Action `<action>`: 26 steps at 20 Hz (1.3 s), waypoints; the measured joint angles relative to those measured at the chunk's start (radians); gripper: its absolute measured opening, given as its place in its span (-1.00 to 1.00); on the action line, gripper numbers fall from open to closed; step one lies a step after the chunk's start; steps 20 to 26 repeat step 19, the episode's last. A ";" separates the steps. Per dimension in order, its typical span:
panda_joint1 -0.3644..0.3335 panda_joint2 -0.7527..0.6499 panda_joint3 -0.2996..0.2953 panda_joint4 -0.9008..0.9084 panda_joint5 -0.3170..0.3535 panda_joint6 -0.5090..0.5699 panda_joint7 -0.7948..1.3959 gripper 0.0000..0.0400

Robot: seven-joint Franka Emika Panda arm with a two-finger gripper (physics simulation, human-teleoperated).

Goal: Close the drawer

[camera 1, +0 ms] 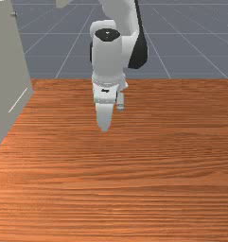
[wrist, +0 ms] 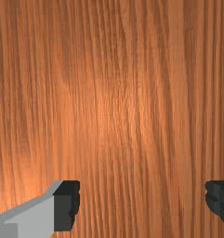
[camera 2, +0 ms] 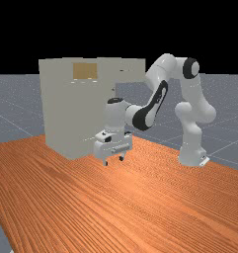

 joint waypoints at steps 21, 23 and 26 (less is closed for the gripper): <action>-0.198 -0.143 -0.172 0.241 0.121 -0.368 -1.148 -1.00; -0.198 -0.143 -0.172 0.241 0.121 -0.368 -1.148 -1.00; -0.198 -0.143 -0.172 0.241 0.121 -0.368 -1.148 -1.00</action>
